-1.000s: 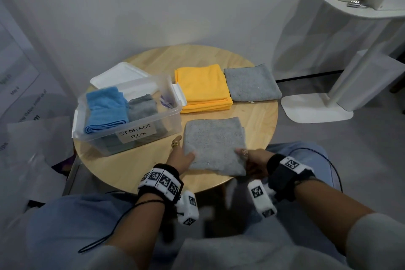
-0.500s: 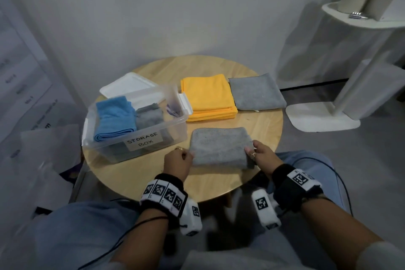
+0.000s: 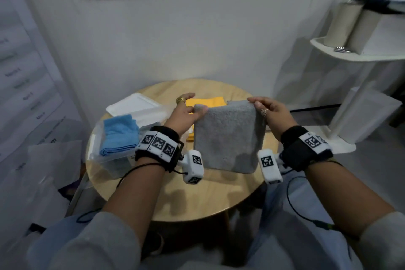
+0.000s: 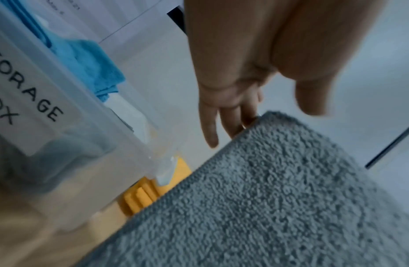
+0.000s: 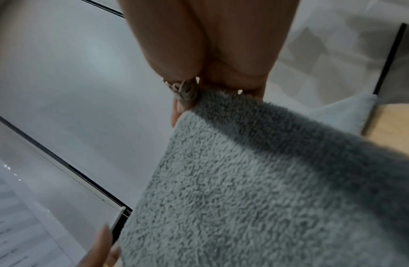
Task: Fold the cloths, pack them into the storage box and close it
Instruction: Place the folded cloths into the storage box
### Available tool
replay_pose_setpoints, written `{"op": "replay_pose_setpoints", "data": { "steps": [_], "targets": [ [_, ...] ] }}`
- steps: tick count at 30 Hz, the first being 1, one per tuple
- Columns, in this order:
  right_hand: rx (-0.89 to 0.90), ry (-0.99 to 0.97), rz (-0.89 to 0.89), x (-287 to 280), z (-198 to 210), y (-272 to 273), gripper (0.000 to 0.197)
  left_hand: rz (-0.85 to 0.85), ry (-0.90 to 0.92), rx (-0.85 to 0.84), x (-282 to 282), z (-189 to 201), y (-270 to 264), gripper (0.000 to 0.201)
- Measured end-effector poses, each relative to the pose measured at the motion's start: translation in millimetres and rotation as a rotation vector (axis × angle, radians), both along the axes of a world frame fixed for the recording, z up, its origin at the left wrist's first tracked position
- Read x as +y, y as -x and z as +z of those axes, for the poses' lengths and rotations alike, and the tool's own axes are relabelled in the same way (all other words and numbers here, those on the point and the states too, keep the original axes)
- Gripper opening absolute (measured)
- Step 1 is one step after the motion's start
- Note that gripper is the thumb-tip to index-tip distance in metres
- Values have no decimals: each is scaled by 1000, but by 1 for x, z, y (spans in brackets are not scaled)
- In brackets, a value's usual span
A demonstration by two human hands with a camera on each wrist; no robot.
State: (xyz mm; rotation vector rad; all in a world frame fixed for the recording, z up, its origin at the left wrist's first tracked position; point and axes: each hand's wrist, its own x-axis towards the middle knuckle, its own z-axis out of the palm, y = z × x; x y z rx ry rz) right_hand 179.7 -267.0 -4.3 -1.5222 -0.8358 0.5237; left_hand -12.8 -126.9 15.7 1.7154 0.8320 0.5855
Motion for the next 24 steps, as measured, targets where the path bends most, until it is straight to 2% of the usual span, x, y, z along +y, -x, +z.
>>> {"op": "replay_pose_setpoints", "data": {
  "steps": [3, 6, 9, 13, 15, 18, 19, 21, 24],
  "targets": [
    [1, 16, 102, -1, 8, -7, 46, -49, -120, -11, 4, 9, 1, 46],
    [-157, 79, 80, 1, 12, -9, 65, 5, -305, 50, 9, 8, -4, 45],
    [-362, 122, -36, 6, 14, -9, 58, 39, -455, 92, 9, 9, -8, 33],
    [-746, 323, -161, 12, 20, -18, 23, 62, -676, 141, 16, 12, -12, 17],
    [-796, 418, -129, 16, 22, -28, 28, 44, -738, 258, 29, 11, -16, 24],
    [-835, 570, 1, 28, 26, -43, 39, -61, -705, 485, 44, 11, -27, 27],
    [-845, 613, 39, 32, 28, -46, 41, -62, -670, 480, 46, 11, -32, 25],
    [-879, 583, 31, 36, 36, -48, 38, 13, -582, 321, 45, 15, -40, 22],
    [-942, 320, 35, 25, 39, -43, 21, 50, -399, 11, 33, 14, -32, 26]
  ]
}}
